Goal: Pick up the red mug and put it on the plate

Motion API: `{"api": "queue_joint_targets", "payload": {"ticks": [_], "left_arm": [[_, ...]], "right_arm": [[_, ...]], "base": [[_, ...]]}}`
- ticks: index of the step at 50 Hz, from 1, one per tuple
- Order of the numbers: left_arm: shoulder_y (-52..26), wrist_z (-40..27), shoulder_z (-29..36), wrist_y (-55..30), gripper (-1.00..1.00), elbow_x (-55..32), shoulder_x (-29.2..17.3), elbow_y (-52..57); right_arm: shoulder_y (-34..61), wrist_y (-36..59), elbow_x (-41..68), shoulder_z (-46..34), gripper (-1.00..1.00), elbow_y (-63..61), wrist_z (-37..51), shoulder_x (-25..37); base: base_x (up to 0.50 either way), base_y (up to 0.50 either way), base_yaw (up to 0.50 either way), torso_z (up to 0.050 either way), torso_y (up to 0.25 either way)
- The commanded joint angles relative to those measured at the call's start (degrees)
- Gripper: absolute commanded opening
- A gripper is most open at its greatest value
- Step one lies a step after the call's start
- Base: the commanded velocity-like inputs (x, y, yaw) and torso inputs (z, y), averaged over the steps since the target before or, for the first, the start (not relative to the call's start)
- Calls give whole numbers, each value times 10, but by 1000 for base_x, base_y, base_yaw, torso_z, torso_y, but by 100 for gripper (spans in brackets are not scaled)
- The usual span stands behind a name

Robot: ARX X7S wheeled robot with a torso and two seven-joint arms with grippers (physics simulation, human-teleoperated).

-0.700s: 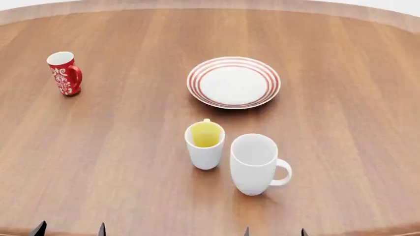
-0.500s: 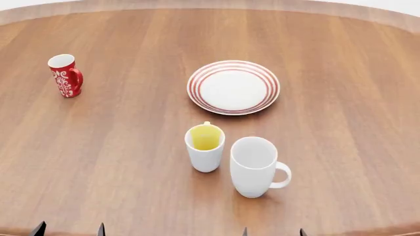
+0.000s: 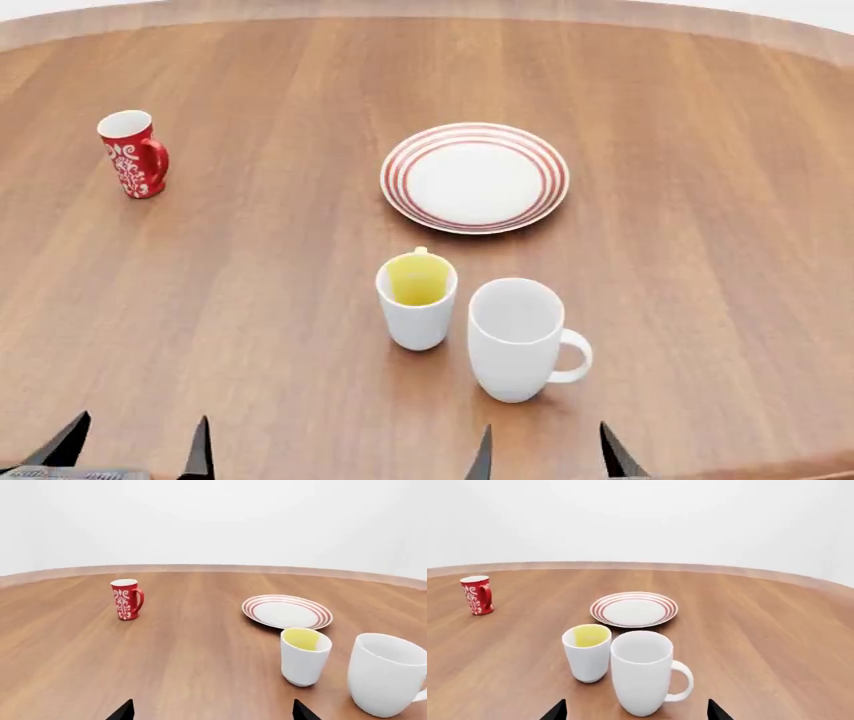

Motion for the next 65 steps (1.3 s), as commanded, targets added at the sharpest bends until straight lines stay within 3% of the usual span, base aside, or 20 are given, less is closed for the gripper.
{"api": "queue_joint_targets", "payload": {"ticks": [1,9,14,31,46,65], "left_arm": [[-105,0,-3,-194,100,-48,-38,129],[-225,0,-7,-321,100,-73,-64,184],[-258,-1,-9,-340,100,-77,-69,186],[-251,1,-6,-316,100,-79,-74,165],[-249,0,-8,-309,100,-83,-79,159],[-248,-4,-9,-306,100,-90,-82,156]], "right_arm": [[134,239,52,9,100,-127,3,20],[270,367,75,21,100,-156,10,33],[312,397,80,22,100,-153,13,37],[322,369,78,19,100,-106,18,40],[392,294,26,56,100,58,76,64],[406,291,21,59,100,90,91,71]], "base": [[0,0,0,0,0],[0,0,0,0,0],[0,0,0,0,0],[0,0,0,0,0],[0,0,0,0,0],[0,0,0,0,0]]}}
